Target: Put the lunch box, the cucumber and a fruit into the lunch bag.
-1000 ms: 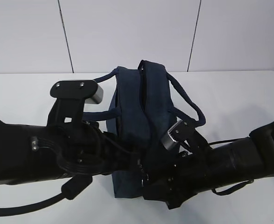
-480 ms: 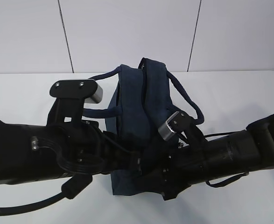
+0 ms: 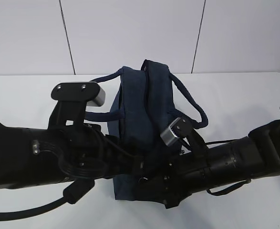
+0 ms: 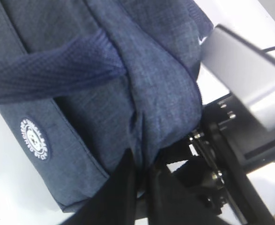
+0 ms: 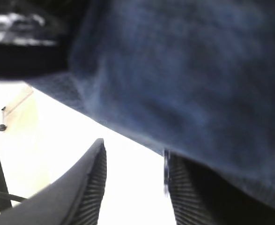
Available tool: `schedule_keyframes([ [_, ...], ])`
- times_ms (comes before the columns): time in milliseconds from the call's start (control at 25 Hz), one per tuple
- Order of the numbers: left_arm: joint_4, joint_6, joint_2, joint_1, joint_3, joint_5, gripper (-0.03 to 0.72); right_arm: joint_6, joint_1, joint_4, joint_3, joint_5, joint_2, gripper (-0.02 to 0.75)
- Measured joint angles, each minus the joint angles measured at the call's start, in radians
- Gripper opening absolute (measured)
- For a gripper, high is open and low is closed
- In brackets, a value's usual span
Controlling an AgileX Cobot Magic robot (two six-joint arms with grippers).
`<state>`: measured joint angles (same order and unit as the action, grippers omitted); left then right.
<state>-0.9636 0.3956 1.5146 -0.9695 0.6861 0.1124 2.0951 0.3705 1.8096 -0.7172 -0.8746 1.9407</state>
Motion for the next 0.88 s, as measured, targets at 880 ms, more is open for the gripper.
schedule_keyframes([
  [880,0.000,0.000,0.000,0.000,0.000,0.000,0.003,0.049,0.000,-0.085,-0.005,-0.062,0.018,0.316],
])
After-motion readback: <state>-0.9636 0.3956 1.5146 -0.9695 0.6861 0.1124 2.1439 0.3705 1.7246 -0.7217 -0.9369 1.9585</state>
